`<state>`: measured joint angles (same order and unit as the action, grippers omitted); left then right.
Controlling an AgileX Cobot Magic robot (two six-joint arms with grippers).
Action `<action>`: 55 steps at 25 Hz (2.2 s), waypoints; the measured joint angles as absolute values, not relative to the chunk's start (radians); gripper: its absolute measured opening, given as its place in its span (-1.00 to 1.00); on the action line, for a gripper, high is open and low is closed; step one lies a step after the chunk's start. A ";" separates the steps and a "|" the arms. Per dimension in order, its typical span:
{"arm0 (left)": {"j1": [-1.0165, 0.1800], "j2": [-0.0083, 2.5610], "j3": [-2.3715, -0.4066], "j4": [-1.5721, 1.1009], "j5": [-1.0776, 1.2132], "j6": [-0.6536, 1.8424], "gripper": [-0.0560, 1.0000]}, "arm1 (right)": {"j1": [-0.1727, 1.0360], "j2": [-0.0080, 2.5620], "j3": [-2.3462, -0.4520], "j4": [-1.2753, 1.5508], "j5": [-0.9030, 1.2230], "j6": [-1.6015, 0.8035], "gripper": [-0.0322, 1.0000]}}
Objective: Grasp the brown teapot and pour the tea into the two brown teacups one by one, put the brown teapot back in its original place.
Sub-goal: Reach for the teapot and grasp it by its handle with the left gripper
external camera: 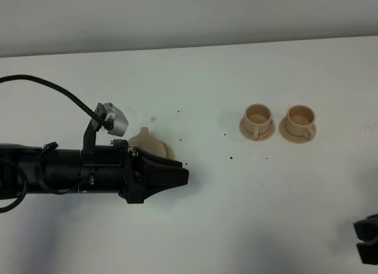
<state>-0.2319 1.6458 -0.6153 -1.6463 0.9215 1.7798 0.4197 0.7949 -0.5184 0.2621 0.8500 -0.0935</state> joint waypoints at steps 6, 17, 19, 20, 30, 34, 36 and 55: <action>-0.232 1.646 -0.681 -1.608 0.916 1.739 -0.22 | 0.420 0.550 -0.518 0.065 1.049 0.051 -0.46; -0.232 1.646 -0.698 -1.571 0.885 1.713 -0.22 | 0.420 0.203 -0.492 0.009 1.071 -0.022 -0.47; -0.232 1.646 -0.698 -1.571 0.881 1.712 -0.22 | 0.420 0.191 -0.492 0.015 1.071 -0.025 -0.47; -0.232 1.646 -0.698 -1.571 0.878 1.710 -0.22 | 0.420 0.187 -0.492 0.018 1.071 -0.025 -0.47; -0.232 1.646 -0.698 -1.565 0.775 1.590 -0.22 | 0.258 0.136 -0.492 0.033 1.070 -0.025 -0.47; -0.232 1.646 -0.698 -1.565 0.730 1.559 -0.22 | 0.089 0.095 -0.492 0.033 1.069 -0.025 -0.47; -0.232 1.646 -0.698 -1.565 0.711 1.554 -0.22 | 0.023 0.072 -0.492 0.033 1.069 -0.025 -0.47; -0.232 1.646 -0.792 -1.376 0.691 1.428 -0.22 | 0.080 -0.007 -0.491 0.041 1.069 -0.025 -0.47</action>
<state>-0.2319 1.6458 -0.7920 -1.3759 0.6911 1.4282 0.0801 -0.0067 -0.4909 0.0410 1.0692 -0.0252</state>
